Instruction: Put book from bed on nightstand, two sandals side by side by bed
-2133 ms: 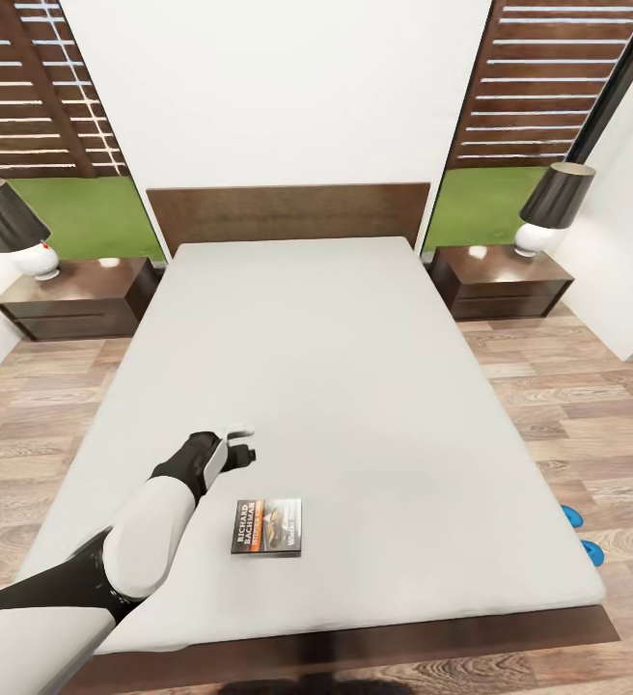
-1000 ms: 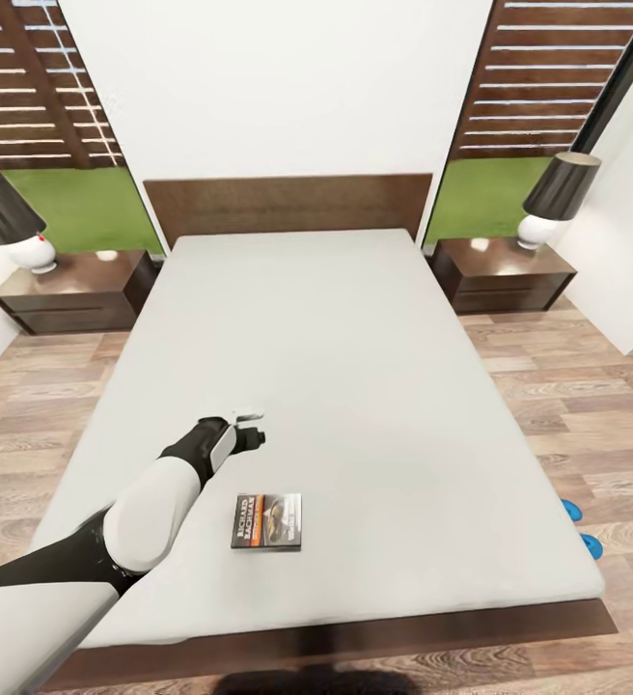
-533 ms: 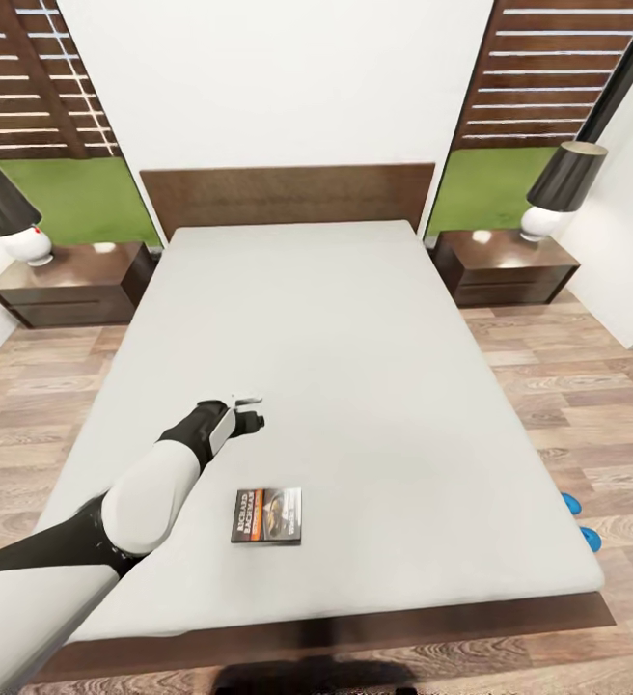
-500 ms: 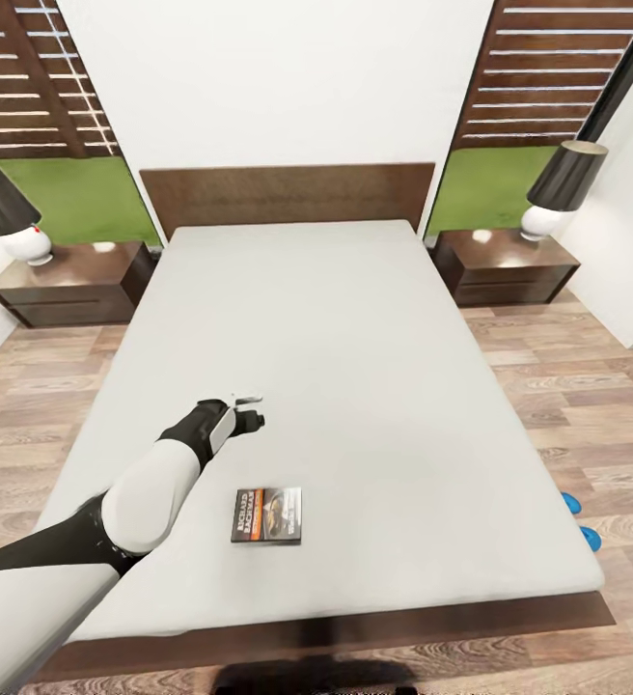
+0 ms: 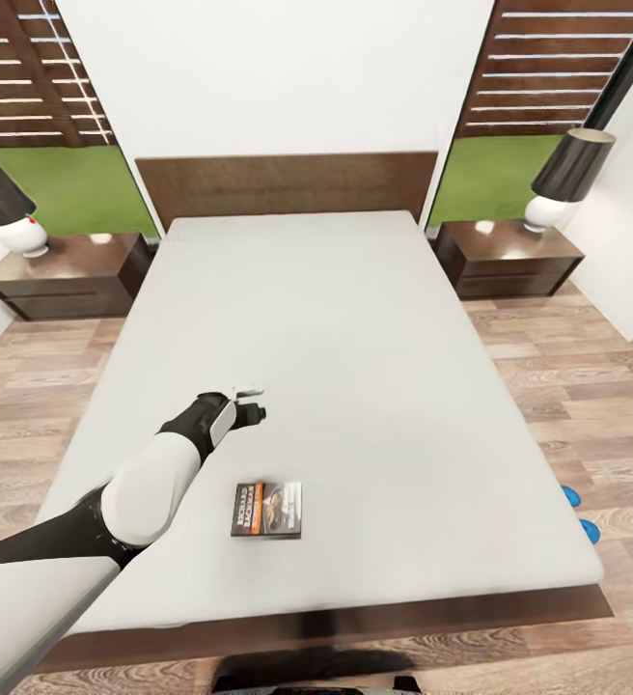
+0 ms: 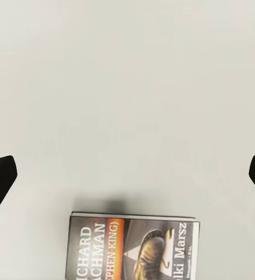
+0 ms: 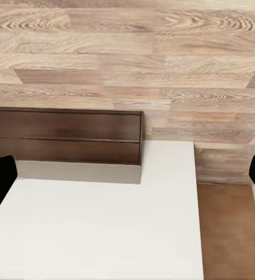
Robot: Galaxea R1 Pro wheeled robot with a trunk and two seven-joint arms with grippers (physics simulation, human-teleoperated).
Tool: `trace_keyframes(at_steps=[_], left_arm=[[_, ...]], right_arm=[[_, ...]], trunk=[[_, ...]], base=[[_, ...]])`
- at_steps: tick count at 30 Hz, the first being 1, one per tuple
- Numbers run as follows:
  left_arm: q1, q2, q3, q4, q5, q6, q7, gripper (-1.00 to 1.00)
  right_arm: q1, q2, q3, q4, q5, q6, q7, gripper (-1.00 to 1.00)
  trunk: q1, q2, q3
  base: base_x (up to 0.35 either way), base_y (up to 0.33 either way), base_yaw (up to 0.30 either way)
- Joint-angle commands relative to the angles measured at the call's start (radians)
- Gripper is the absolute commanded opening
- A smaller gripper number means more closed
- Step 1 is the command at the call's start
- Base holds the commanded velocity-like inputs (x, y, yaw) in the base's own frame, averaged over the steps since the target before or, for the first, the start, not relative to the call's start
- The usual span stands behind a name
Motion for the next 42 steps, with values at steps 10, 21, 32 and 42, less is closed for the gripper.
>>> trace_keyframes(at_steps=[10, 21, 32, 42], left_arm=[[-0.001, -0.001, 0.003, -0.002, 0.002, 0.001, 0.001, 1.0], [-0.001, -0.001, 0.003, -0.002, 0.002, -0.001, 0.001, 1.0], [-0.003, -0.002, 0.003, -0.003, 0.002, -0.001, 0.001, 1.0], [-0.005, -0.001, 0.003, -0.003, 0.002, -0.004, 0.001, 1.0]], right_arm=[[0.027, -0.004, -0.007, 0.001, 0.01, 0.045, 0.002, 1.0], [0.044, -0.007, -0.007, 0.001, 0.01, 0.068, 0.002, 1.0], [0.049, -0.007, -0.007, 0.001, 0.01, 0.095, 0.002, 1.0], [0.057, -0.007, -0.007, 0.001, 0.01, 0.1, 0.002, 1.0]], trunk=[[0.0, -0.002, -0.018], [0.0, -0.002, -0.036], [0.0, -0.002, -0.054], [0.0, -0.002, -0.07]], base=[[0.0, 0.0, 0.0], [0.0, 0.0, 0.0], [0.0, 0.0, 0.0], [0.0, 0.0, 0.0]])
